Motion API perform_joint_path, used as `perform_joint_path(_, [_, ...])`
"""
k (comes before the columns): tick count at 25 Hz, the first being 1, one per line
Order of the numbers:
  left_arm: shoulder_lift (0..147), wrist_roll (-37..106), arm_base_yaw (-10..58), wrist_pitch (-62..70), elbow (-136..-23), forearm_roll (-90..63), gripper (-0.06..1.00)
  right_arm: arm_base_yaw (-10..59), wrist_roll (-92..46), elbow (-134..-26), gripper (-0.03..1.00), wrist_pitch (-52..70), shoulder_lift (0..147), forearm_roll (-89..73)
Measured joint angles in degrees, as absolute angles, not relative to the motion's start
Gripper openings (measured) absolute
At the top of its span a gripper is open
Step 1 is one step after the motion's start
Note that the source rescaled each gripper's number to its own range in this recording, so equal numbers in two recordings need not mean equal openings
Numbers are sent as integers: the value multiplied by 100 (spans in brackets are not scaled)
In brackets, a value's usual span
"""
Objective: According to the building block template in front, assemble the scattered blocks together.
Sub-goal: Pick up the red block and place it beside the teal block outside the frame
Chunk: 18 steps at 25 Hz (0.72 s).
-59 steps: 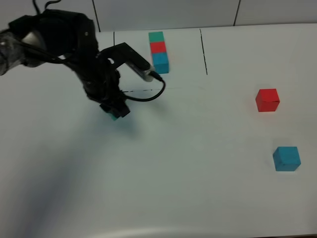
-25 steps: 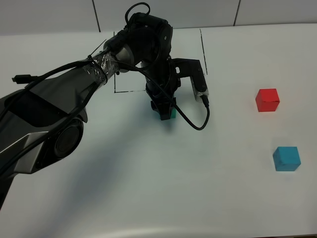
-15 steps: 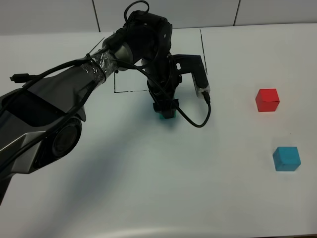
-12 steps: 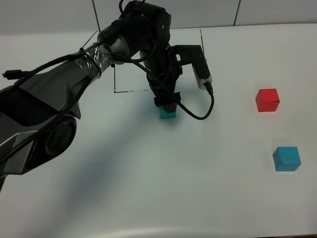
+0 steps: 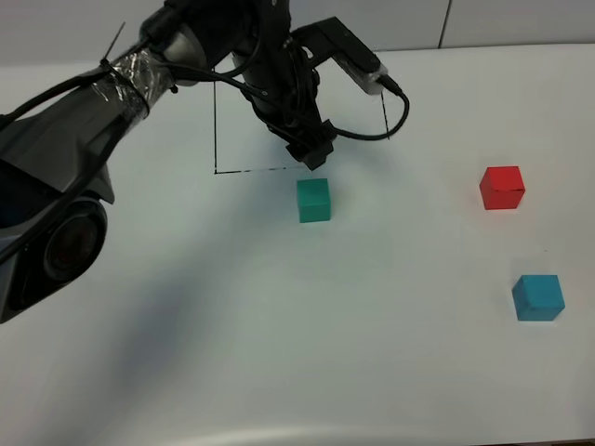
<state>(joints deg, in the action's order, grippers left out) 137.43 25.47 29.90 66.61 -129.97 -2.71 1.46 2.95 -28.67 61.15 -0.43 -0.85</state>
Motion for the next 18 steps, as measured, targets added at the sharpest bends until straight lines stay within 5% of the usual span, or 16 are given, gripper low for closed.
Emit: perform_joint_path(18, [12500,1341,1701,6821,-12308,0,65,146,295,-2867,75,6115,-43,-85])
